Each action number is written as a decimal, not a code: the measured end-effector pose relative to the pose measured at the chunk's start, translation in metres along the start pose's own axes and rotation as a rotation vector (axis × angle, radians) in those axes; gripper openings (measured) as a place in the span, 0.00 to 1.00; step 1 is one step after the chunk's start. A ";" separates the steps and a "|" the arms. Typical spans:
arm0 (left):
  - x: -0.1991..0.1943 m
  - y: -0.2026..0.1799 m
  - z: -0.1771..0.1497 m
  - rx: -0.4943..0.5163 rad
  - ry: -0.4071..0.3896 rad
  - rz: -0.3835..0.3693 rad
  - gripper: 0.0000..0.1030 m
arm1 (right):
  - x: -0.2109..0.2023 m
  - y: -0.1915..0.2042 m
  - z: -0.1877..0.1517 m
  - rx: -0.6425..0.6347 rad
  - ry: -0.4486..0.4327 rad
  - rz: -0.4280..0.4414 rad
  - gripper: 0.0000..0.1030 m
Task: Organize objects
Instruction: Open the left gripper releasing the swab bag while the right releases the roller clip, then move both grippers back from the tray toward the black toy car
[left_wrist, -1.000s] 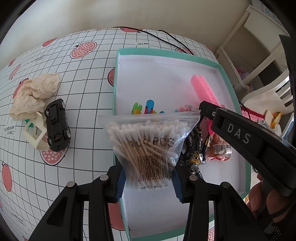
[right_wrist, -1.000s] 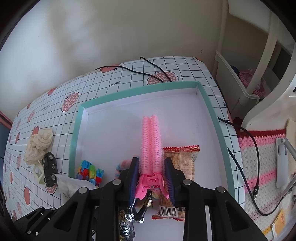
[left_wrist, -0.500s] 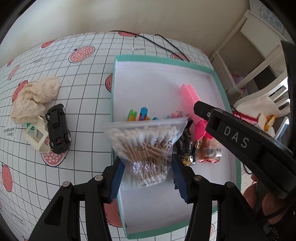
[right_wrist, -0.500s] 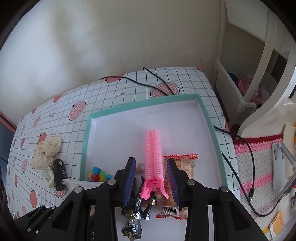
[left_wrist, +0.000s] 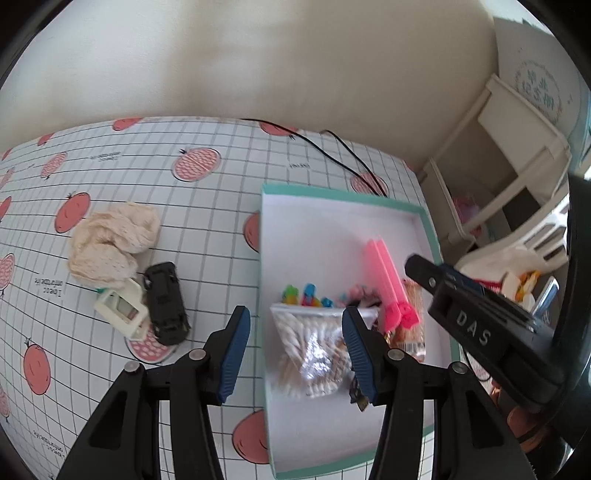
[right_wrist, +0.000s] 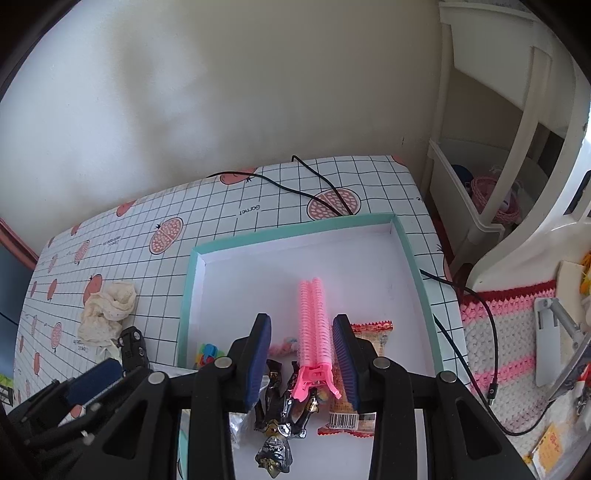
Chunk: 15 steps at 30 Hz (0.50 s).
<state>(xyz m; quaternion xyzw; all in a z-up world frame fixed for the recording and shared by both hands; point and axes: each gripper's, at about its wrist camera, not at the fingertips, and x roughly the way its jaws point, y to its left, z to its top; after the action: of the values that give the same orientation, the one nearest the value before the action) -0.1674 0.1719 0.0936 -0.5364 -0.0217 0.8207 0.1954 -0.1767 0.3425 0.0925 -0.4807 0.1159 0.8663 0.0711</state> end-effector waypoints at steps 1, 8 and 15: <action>-0.001 0.003 0.002 -0.010 -0.006 0.003 0.52 | 0.001 0.000 0.000 0.000 0.002 -0.002 0.37; -0.002 0.021 0.007 -0.043 -0.032 0.050 0.52 | 0.001 0.000 0.000 0.004 -0.004 -0.004 0.57; -0.001 0.042 0.010 -0.103 -0.058 0.099 0.73 | 0.002 0.004 0.000 -0.005 -0.013 -0.002 0.77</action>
<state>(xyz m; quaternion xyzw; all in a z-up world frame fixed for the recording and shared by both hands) -0.1887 0.1344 0.0885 -0.5221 -0.0430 0.8425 0.1258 -0.1782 0.3389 0.0913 -0.4754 0.1128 0.8696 0.0717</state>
